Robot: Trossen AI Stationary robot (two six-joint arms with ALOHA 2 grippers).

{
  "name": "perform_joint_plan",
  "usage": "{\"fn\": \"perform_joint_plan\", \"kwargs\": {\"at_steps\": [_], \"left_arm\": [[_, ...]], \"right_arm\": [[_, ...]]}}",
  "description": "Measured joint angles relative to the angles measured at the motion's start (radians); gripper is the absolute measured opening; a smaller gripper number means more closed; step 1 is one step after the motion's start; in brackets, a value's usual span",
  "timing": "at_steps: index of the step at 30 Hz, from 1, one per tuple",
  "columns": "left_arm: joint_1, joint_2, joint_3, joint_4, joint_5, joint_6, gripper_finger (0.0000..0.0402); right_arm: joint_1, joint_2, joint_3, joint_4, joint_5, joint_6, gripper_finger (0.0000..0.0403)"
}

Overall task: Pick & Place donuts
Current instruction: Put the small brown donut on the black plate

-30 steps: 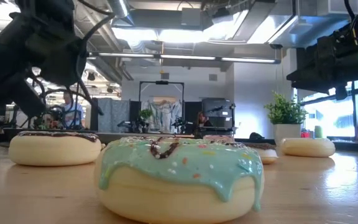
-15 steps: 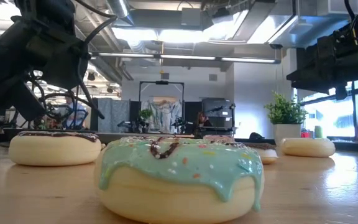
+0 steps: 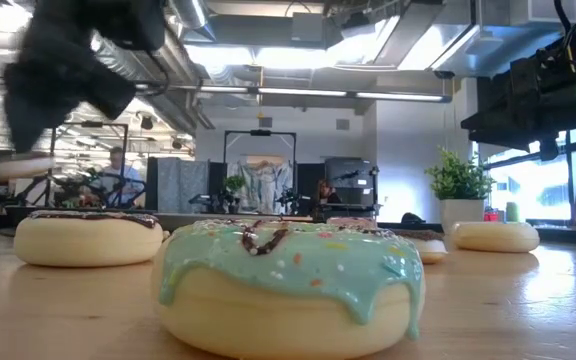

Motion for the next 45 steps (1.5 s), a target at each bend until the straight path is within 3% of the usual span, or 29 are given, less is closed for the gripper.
{"fn": "perform_joint_plan", "kwargs": {"at_steps": [8, 15, 19, 29, 45], "left_arm": [[0.379, -0.116, 0.000, -0.026, -0.180, 0.104, 0.0014], [0.678, -0.086, -0.049, 0.049, -0.211, 0.233, 0.0015], [0.782, -0.056, -0.060, 0.099, -0.192, 0.225, 0.0015], [0.849, 0.077, -0.061, 0.094, -0.173, 0.232, 0.0015], [0.849, 0.198, -0.061, 0.106, -0.329, 0.140, 0.0016]], "right_arm": [[0.000, 0.000, 0.000, 0.000, 0.000, -0.001, 0.0177], [0.000, 0.000, 0.000, 0.000, 0.000, -0.001, 0.0177], [0.000, 0.000, 0.000, 0.000, 0.000, 0.000, 0.0177], [0.000, 0.000, 0.000, 0.000, 0.000, 0.000, 0.0177], [0.000, 0.000, 0.000, 0.000, 0.000, 0.000, 0.0177]]}}
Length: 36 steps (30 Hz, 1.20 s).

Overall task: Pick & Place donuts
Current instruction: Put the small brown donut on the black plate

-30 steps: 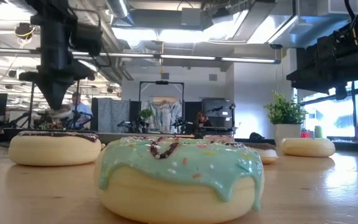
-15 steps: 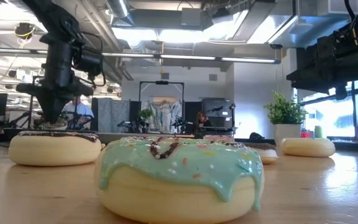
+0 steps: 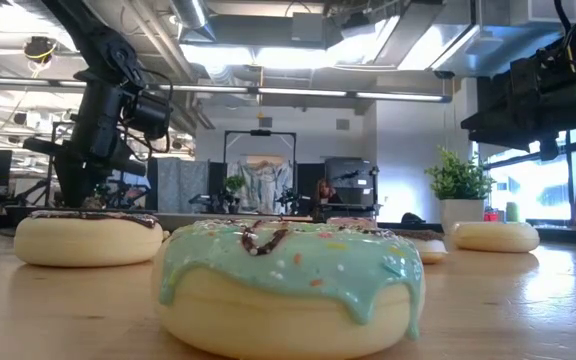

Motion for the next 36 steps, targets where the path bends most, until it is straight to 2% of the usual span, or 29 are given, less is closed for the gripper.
{"fn": "perform_joint_plan", "kwargs": {"at_steps": [14, 21, 29, 33, 36], "left_arm": [[0.000, 0.001, 0.000, 0.001, 0.008, 0.004, 0.0021], [0.000, 0.001, 0.000, 0.001, 0.010, 0.029, 0.0053], [0.000, 0.001, 0.000, -0.001, 0.014, 0.029, 0.0108], [0.000, 0.001, 0.037, -0.035, 0.055, 0.059, 0.0127], [0.000, 0.001, 0.081, -0.068, 0.047, 0.067, 0.0133]], "right_arm": [[0.000, 0.000, 0.000, 0.000, 0.000, -0.001, 0.0177], [0.000, 0.000, 0.000, 0.000, 0.000, 0.000, 0.0177], [0.000, 0.000, 0.000, 0.000, 0.000, 0.000, 0.0177], [0.000, 0.000, 0.000, 0.002, 0.000, 0.005, 0.0177], [0.000, 0.000, 0.000, 0.038, -0.014, 0.000, 0.0177]]}}
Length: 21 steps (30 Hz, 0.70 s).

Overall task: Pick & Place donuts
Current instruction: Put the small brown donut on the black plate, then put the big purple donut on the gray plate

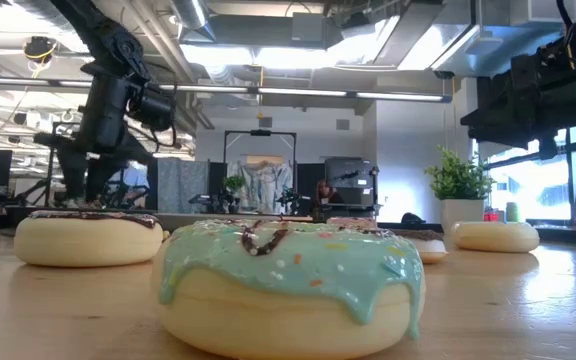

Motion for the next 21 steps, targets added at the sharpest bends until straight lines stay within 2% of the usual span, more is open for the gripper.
{"fn": "perform_joint_plan", "kwargs": {"at_steps": [4, 8, 12, 15, 18, 21], "left_arm": [[-0.001, -0.010, 0.056, -0.021, -0.036, 0.022, 0.0133], [-0.007, -0.035, 0.094, -0.024, -0.023, 0.030, 0.0130], [-0.058, -0.080, 0.121, 0.001, 0.001, 0.029, 0.0130], [-0.127, -0.123, 0.124, 0.069, 0.048, 0.064, 0.0130], [-0.217, -0.161, 0.122, 0.177, 0.062, 0.091, 0.0132], [-0.293, -0.184, 0.122, 0.294, 0.054, 0.102, 0.0134]], "right_arm": [[0.000, 0.000, 0.000, 0.079, -0.093, -0.102, 0.0177], [0.000, 0.000, 0.006, 0.173, -0.104, -0.158, 0.0177], [0.000, 0.025, 0.103, 0.143, -0.154, -0.219, 0.0177], [-0.004, 0.104, 0.208, 0.053, -0.167, -0.239, 0.0177], [-0.043, 0.230, 0.331, -0.045, -0.164, -0.181, 0.0177], [-0.110, 0.383, 0.460, -0.152, -0.242, -0.154, 0.0177]]}}
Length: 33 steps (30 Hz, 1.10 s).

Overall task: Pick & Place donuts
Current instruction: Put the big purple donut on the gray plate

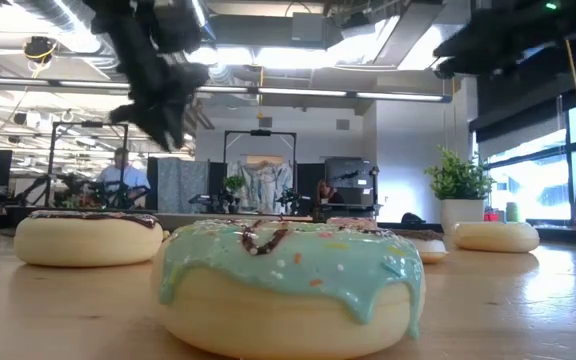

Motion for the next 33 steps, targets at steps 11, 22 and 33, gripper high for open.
{"fn": "perform_joint_plan", "kwargs": {"at_steps": [11, 22, 33], "left_arm": [[-0.183, -0.016, -0.001, 0.280, -0.002, 0.033, 0.0133], [-0.314, -0.016, -0.001, 0.291, -0.004, 0.015, 0.0133], [-0.370, -0.016, -0.001, 0.291, -0.028, -0.010, 0.0136]], "right_arm": [[-0.446, 0.613, 0.378, -0.328, -0.576, 0.159, 0.0177], [-0.584, 1.018, 0.452, -0.298, -0.703, 0.102, 0.0177], [-0.589, 1.140, 0.453, -0.188, -0.722, 0.131, 0.0171]]}}
